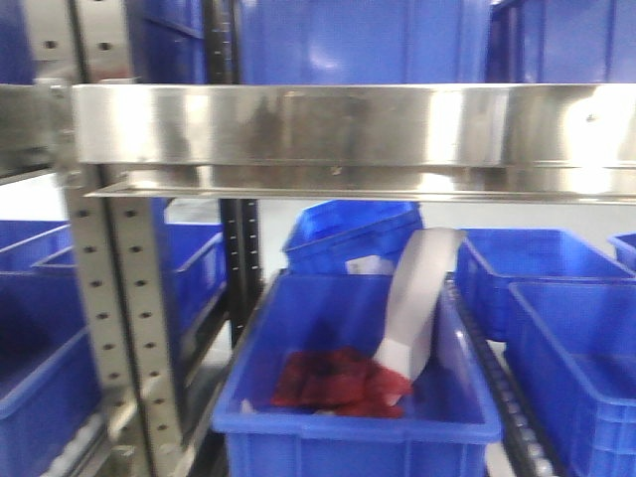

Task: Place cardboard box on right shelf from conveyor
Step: 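Drive up to the steel shelf rack with blue bins, box held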

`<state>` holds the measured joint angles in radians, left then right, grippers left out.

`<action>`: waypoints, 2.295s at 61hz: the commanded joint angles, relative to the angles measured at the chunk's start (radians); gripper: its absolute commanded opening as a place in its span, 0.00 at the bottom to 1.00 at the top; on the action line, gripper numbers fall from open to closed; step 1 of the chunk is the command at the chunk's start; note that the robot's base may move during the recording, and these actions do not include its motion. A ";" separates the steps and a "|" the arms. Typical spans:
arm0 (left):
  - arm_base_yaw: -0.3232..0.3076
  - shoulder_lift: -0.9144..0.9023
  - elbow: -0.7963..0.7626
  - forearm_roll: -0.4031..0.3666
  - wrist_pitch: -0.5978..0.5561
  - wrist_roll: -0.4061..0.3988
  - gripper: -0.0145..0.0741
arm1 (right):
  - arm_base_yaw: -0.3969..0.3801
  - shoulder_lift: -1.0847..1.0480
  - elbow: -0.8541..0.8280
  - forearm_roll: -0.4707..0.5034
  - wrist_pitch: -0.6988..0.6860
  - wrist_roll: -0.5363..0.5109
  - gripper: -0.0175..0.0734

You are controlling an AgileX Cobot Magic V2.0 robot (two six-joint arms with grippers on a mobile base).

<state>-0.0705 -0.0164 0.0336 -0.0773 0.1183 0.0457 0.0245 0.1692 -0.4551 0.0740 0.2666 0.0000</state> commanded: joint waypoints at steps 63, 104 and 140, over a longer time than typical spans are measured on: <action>-0.001 -0.005 0.006 -0.006 -0.085 0.000 0.03 | -0.007 0.009 -0.027 -0.001 -0.106 0.000 0.27; -0.001 -0.005 0.006 -0.006 -0.085 0.000 0.03 | -0.007 0.028 -0.089 -0.006 -0.119 -0.015 0.25; -0.001 -0.005 0.006 -0.006 -0.085 0.000 0.03 | 0.111 0.608 -0.569 -0.004 0.046 -0.674 0.25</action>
<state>-0.0705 -0.0164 0.0336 -0.0773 0.1183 0.0457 0.0838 0.6997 -0.9428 0.0708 0.4107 -0.5345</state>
